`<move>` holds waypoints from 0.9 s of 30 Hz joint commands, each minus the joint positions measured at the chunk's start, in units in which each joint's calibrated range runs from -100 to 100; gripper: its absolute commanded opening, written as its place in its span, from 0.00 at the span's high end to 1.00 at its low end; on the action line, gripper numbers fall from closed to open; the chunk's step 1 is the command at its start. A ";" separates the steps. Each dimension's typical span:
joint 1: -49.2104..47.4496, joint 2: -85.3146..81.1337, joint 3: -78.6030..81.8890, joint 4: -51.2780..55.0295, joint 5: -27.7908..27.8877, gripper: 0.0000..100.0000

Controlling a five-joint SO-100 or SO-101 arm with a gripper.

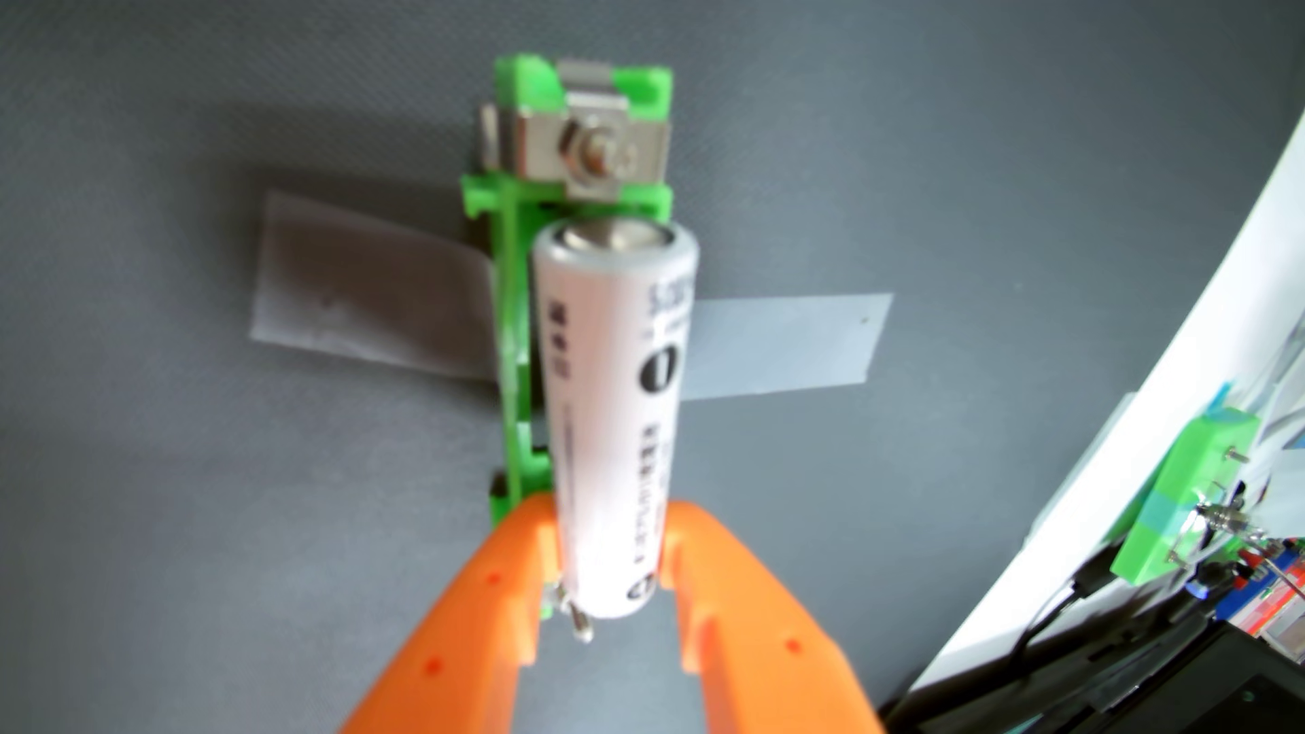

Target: Insert Battery

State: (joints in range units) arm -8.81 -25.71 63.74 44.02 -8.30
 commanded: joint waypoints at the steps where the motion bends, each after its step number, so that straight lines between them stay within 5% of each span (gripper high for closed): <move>1: 0.54 -0.60 -0.21 -0.16 -0.09 0.98; 12: -0.76 -0.60 -0.21 0.27 -0.19 0.79; 27: -4.42 -1.18 -0.84 0.86 -0.19 0.78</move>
State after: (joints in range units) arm -10.69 -25.71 63.74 44.10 -8.45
